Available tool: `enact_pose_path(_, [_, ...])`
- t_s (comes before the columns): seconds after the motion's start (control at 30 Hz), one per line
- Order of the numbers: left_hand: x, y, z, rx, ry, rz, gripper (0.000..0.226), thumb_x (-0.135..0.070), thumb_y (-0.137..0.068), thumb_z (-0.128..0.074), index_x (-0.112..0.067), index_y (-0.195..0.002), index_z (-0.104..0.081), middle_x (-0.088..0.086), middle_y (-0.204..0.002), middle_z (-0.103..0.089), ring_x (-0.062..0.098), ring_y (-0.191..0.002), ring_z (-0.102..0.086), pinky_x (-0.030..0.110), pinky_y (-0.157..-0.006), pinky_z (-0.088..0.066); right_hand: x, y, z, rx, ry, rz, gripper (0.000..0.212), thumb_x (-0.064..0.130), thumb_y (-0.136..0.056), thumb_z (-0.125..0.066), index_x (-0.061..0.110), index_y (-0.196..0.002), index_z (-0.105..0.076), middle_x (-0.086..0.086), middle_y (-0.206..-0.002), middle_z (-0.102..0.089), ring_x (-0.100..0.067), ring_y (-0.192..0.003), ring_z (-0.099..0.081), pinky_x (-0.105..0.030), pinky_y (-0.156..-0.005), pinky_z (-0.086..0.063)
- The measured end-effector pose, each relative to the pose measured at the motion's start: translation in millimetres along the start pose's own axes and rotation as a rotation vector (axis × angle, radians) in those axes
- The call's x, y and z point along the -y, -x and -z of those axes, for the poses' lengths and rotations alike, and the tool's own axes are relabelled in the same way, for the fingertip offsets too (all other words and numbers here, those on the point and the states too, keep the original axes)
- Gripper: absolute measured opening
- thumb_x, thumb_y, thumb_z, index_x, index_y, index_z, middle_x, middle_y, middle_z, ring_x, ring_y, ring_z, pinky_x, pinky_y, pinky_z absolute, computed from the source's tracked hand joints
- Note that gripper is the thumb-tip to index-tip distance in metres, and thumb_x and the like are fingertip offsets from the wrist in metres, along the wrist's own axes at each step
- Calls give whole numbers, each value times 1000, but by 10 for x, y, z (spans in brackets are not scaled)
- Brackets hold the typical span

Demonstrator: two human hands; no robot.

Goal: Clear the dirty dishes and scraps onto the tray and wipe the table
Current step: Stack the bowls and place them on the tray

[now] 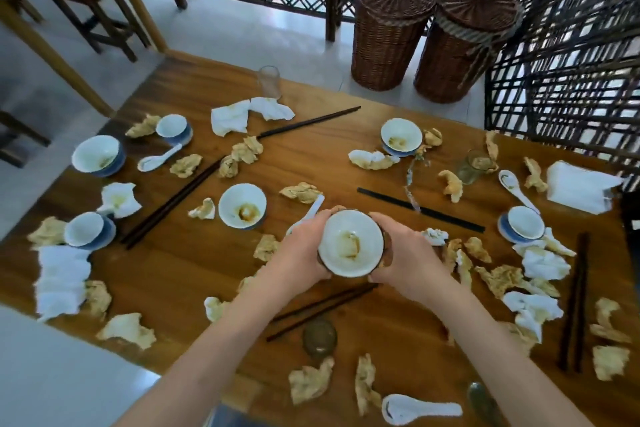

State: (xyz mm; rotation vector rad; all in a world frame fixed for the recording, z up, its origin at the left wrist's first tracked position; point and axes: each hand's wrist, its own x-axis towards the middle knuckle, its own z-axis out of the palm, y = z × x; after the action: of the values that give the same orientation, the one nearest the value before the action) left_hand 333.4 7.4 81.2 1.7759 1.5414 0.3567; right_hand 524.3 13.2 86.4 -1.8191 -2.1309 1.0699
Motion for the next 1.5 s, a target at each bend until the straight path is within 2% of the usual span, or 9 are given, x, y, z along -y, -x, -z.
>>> enact_pose_path(0.13, [375,-54,620,67,-43,-30,89,-19,-62,-84,-23,-138,-39,-2,-127,-56,18,-117,-51,39,-96,-45,513,-285,-253,-28,-62,-3,98,18,-56,-87,29,-139,-36,8,-128,-54,-15,-110,-53,-23,-85,-44])
enact_pose_path(0.3, [912,-171,1216,144,-190,-38,90,-21,-58,-87,-24,-135,-40,-3,-126,-57,19,-117,-51,37,-95,-46,1091,-624,-653,-79,-136,-4,94,14,-59,-86,28,-139,-38,29,-99,-48,10,-88,-51,-1,-64,-42])
enact_pose_path(0.43, [1341,-347,1462,183,-226,-22,89,-20,-56,-88,-28,-132,-42,-6,-125,-58,16,-116,-53,38,-93,-48,1396,-955,-924,-74,-156,-4,79,17,-63,-83,29,-131,-43,12,-112,-57,-9,-105,-55,-24,-82,-50])
enact_pose_path(0.63, [1766,-498,1477,192,-162,6,98,-14,-54,-89,-25,-137,-39,-4,-133,-53,16,-124,-46,29,-98,-38,1499,-1246,-1167,-29,-127,-72,81,13,-60,-83,28,-128,-44,7,-120,-55,-14,-111,-51,-30,-89,-45])
enact_pose_path(0.77, [1863,-565,1385,241,-134,18,102,-12,-55,-89,-23,-141,-35,-3,-138,-48,16,-128,-42,32,-105,-37,1452,-1272,-1254,-37,-83,-109,78,15,-60,-84,29,-125,-44,9,-119,-56,-13,-112,-51,-24,-85,-41])
enact_pose_path(0.87, [1898,-590,1329,267,-108,13,100,-12,-55,-89,-24,-139,-37,-4,-135,-52,16,-125,-46,38,-102,-41,1411,-1275,-1297,-39,-70,-142,84,15,-62,-84,28,-132,-40,7,-128,-52,-14,-120,-46,-25,-91,-38])
enact_pose_path(1.2, [1987,-659,1302,262,-65,39,96,-9,-54,-88,-28,-135,-40,-4,-128,-56,18,-121,-49,35,-98,-44,1310,-1369,-1363,0,-125,-148,86,16,-62,-83,29,-134,-38,9,-128,-49,-11,-121,-42,-19,-88,-32])
enact_pose_path(1.37, [1993,-660,1246,278,-82,121,111,-8,-55,-88,-31,-144,-25,-3,-137,-49,20,-127,-43,39,-102,-42,1250,-1419,-1392,56,-125,-203,104,15,-63,-84,22,-146,-22,6,-146,-37,-16,-135,-32,-30,-105,-32])
enact_pose_path(1.5, [1969,-617,1115,227,-27,163,106,-11,-55,-87,-28,-141,-28,-4,-132,-53,19,-122,-48,39,-97,-46,1185,-1488,-1440,91,-161,-233,96,9,-63,-82,25,-142,-29,4,-133,-51,-19,-124,-46,-29,-95,-42])
